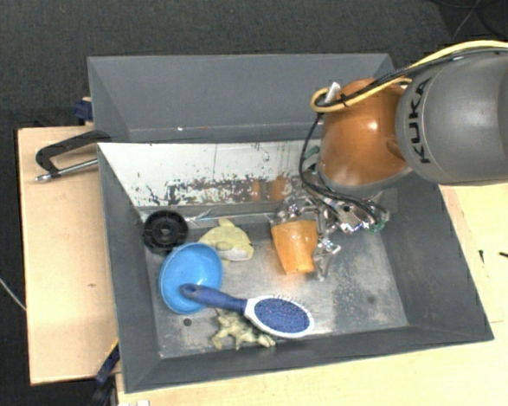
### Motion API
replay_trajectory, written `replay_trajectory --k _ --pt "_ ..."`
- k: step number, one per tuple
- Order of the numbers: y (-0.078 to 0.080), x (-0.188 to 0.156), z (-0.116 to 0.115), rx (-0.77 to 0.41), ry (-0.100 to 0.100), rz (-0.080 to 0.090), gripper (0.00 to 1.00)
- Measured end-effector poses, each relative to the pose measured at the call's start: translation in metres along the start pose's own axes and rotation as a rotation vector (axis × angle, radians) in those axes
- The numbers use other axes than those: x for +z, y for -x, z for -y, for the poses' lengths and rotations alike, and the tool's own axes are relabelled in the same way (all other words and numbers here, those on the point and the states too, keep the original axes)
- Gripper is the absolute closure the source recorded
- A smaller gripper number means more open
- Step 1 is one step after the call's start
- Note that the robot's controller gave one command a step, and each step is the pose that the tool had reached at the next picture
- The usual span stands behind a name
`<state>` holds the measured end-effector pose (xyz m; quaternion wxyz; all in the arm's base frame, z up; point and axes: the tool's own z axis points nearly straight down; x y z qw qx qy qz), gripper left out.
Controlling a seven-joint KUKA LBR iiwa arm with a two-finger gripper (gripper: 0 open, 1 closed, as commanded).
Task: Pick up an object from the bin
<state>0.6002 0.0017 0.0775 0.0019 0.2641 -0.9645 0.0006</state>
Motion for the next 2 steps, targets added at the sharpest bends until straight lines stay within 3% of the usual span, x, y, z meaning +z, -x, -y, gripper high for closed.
replay_trajectory --k 1,2 --pt "0.000 0.001 0.001 0.002 -0.002 0.005 0.00" --pt "-0.008 0.003 0.014 -0.668 -0.007 0.017 0.00"
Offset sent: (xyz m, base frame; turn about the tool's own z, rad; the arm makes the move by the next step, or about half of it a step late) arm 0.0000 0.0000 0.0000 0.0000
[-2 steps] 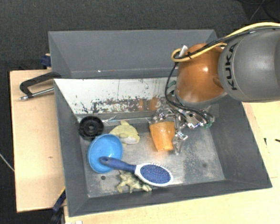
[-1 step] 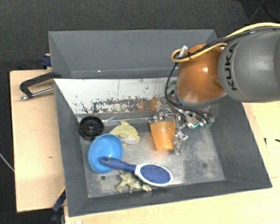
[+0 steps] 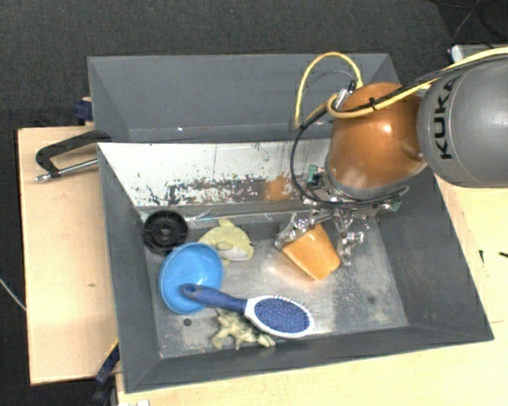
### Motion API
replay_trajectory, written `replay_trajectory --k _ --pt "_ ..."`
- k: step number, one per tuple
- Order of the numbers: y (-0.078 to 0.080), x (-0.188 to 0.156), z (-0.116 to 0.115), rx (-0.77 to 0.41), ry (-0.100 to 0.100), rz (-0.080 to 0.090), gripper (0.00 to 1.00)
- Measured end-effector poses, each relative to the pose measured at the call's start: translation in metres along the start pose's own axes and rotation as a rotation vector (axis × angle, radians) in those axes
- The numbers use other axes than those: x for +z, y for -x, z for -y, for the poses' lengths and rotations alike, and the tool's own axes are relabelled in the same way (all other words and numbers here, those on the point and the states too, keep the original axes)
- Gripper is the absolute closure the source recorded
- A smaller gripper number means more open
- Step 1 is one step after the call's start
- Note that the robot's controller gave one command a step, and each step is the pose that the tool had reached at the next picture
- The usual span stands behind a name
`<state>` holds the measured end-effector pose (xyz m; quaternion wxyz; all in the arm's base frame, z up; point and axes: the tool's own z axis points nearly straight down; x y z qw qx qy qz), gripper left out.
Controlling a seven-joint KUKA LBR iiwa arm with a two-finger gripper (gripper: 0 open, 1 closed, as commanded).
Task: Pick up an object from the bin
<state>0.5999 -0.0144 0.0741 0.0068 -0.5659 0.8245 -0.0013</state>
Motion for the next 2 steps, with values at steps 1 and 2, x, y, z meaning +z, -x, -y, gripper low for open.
replay_trajectory --k 1,2 --pt "0.000 -0.001 0.000 0.001 0.002 -0.001 1.00" --pt "-0.035 -0.182 0.011 -0.212 -0.003 -0.004 1.00"
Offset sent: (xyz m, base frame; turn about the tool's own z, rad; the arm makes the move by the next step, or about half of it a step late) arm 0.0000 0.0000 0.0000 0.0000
